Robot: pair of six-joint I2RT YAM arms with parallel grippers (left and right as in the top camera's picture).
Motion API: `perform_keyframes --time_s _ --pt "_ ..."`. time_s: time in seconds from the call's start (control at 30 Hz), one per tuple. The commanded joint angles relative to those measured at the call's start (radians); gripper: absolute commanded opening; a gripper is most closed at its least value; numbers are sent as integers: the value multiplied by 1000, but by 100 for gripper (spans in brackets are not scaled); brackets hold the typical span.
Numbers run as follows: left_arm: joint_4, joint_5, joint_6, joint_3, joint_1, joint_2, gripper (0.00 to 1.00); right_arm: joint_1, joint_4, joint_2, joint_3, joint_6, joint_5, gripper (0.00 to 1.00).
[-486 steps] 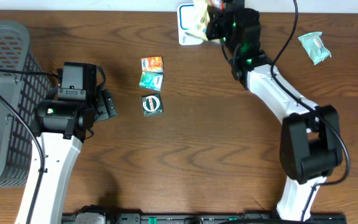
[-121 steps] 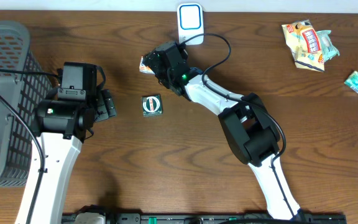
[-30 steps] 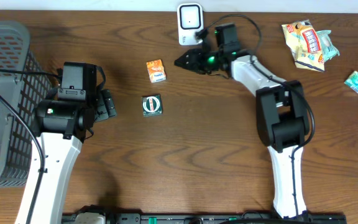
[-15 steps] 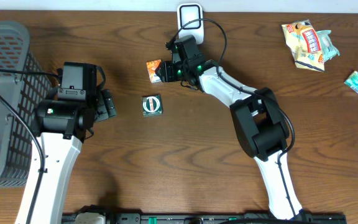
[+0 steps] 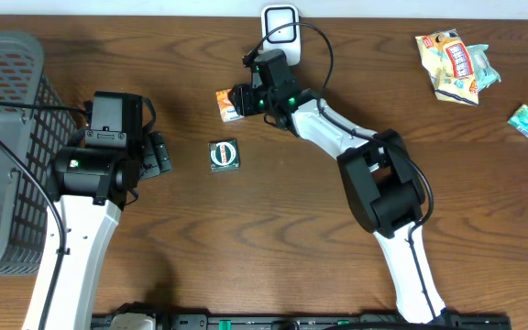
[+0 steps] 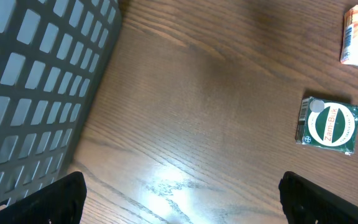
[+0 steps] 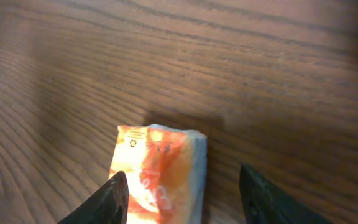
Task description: Scan the item barcode
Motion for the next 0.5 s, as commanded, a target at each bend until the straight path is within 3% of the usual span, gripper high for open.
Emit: perform_keyframes --time_s 0.0,0.2,0.37,0.47 --pt "-3 -3 -5 14 -2 3 98 18 3 43 0 -12 -46 49" --pt "-3 -3 -5 14 -2 3 98 24 -19 46 0 -39 -61 35" --pt "-3 -3 -5 14 -2 3 97 -2 -28 39 0 -36 -144 2" --pt "-3 -3 -5 14 -2 3 98 -46 -28 23 0 8 -289 1"
